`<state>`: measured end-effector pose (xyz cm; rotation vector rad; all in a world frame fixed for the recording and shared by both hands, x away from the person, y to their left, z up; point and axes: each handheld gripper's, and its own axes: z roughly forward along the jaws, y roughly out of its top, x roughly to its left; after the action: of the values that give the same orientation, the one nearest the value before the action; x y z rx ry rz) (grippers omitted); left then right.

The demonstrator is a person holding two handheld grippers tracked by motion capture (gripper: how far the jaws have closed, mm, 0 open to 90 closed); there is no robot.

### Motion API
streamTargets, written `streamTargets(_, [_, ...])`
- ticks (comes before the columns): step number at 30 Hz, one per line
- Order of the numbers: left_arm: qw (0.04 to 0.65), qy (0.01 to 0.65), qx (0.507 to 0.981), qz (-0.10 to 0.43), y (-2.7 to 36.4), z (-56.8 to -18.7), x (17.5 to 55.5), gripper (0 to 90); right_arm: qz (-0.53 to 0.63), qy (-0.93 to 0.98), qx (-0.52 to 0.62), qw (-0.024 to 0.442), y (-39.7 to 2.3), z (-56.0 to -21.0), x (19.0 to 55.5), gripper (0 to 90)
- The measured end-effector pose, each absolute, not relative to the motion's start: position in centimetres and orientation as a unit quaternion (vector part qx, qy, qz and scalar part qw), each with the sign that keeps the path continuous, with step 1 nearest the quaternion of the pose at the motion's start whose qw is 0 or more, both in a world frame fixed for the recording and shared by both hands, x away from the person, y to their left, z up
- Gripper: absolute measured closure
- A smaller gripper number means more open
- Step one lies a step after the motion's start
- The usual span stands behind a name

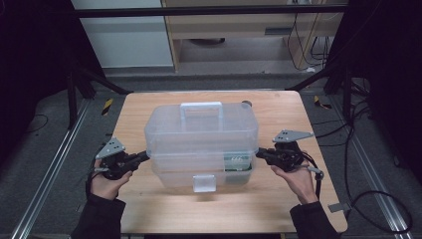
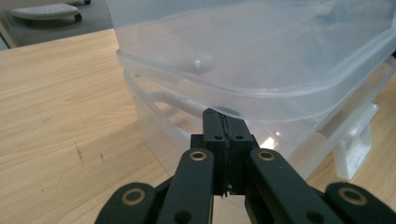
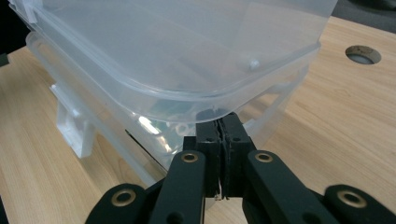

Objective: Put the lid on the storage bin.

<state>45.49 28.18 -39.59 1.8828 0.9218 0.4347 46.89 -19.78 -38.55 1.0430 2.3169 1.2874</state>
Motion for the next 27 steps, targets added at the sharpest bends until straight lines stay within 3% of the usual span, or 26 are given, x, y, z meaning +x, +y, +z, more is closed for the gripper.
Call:
streamTargets(18, [0.435, 0.421, 0.772, 0.194, 29.5, -42.2, 46.8, 88.9, 0.399, 0.813, 0.397, 0.149, -21.0, -41.0, 47.3, 84.8])
streamTargets(22, [0.424, 0.434, 0.769, 0.202, 30.0, -43.0, 47.2, 85.3, 0.399, 0.798, 0.416, 0.174, -22.2, -41.5, 47.6, 75.3])
streamTargets(27, [0.41, 0.451, 0.764, 0.214, 30.7, -43.9, 47.6, 74.9, 0.39, 0.774, 0.453, 0.206, -23.7, -42.9, 48.3, 51.7])
